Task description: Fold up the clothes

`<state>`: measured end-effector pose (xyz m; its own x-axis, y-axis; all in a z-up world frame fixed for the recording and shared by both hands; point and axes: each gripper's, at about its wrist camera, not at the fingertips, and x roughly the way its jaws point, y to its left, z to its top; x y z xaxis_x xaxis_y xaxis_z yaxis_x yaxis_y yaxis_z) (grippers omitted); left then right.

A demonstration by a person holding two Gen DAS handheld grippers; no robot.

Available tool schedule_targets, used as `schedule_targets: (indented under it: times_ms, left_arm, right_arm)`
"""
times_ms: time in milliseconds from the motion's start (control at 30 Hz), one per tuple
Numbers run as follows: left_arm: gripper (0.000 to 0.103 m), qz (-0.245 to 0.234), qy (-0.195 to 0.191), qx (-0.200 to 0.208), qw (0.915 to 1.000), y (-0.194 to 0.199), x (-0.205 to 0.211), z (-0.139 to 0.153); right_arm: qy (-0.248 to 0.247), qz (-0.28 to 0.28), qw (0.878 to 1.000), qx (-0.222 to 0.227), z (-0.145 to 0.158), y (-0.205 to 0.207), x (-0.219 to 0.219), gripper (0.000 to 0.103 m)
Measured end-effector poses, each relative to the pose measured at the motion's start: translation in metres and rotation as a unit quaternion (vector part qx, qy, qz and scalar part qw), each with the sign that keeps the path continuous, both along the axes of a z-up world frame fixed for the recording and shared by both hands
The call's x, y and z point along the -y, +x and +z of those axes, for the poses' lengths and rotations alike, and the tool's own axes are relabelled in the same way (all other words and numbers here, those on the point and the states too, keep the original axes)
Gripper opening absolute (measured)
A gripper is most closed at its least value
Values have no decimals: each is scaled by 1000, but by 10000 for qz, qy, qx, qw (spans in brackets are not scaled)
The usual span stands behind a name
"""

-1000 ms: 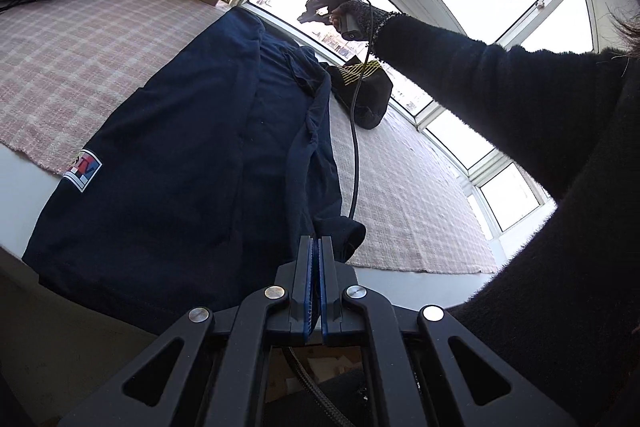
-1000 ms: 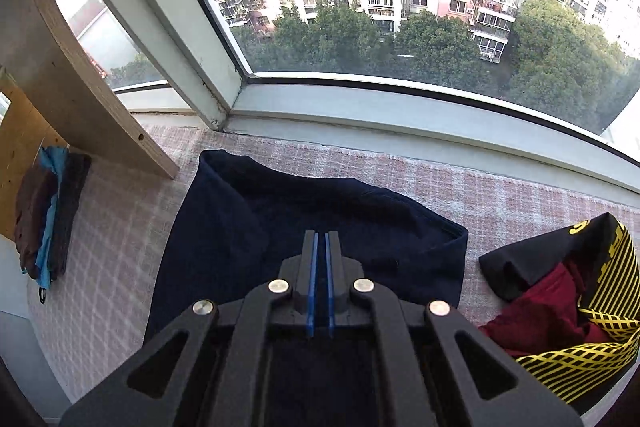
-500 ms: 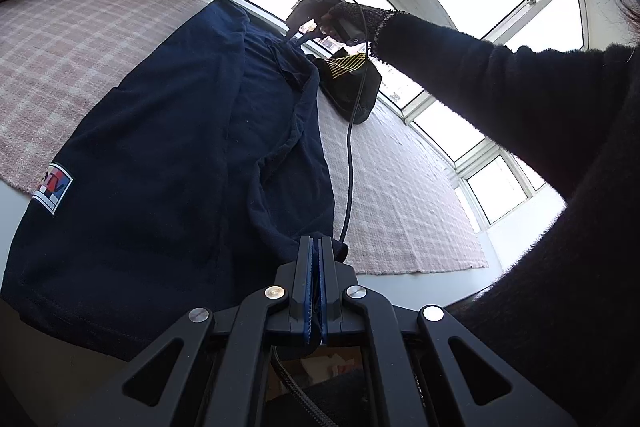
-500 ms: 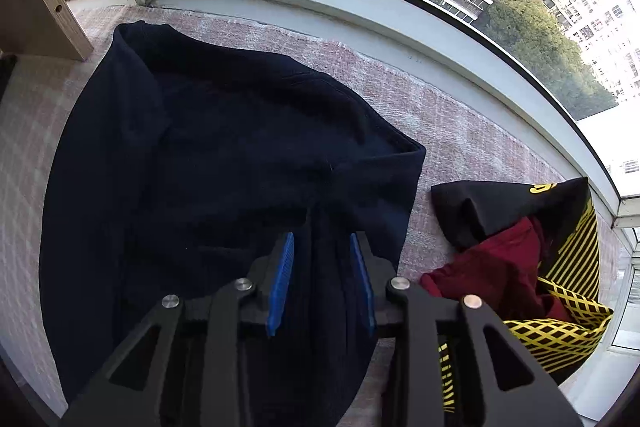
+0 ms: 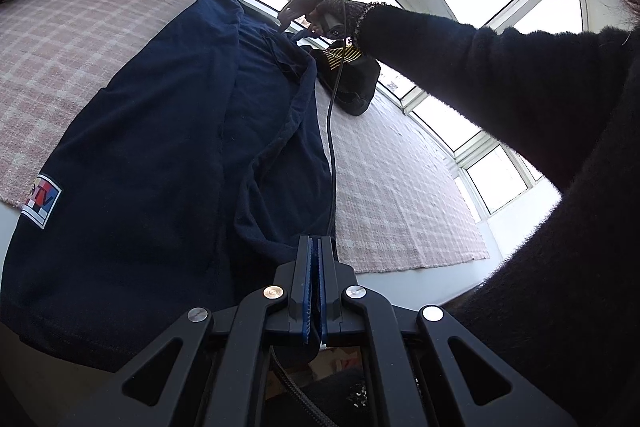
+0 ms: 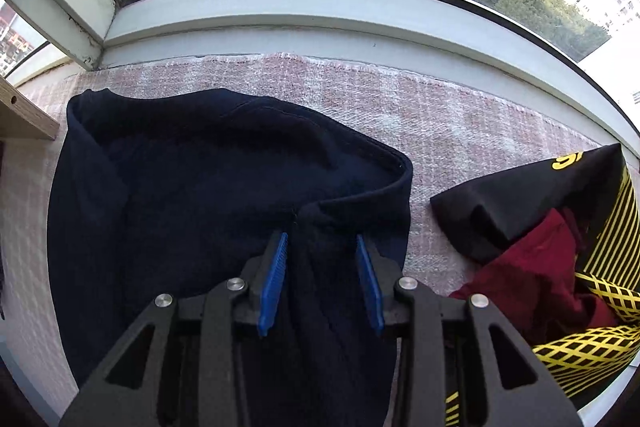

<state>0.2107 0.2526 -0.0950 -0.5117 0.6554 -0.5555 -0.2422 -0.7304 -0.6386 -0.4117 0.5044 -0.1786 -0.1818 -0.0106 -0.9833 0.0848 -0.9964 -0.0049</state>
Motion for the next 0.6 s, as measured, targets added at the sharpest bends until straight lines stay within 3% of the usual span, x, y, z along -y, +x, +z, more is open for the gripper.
schedule_targets:
  times_ms: [33, 67, 100, 367, 600]
  left_arm:
    - [2, -2, 3, 6, 10000, 0, 0, 0]
    - [2, -6, 5, 11, 10000, 0, 0, 0]
    - [1, -14, 5, 12, 10000, 1, 1, 0]
    - [1, -83, 39, -18, 10000, 1, -2, 3]
    - [1, 120, 187, -195, 9996, 10, 9, 10]
  right_arm:
    - [-70, 34, 10000, -44, 1, 1, -3, 33]
    - [-143, 83, 9998, -89, 3, 2, -5, 12]
    - [-215, 133, 9996, -134, 5, 3, -8, 6]
    - [-323, 340, 9979, -450, 32, 12, -32, 6]
    - [-869, -13, 9929, -806, 78, 15, -42, 6]
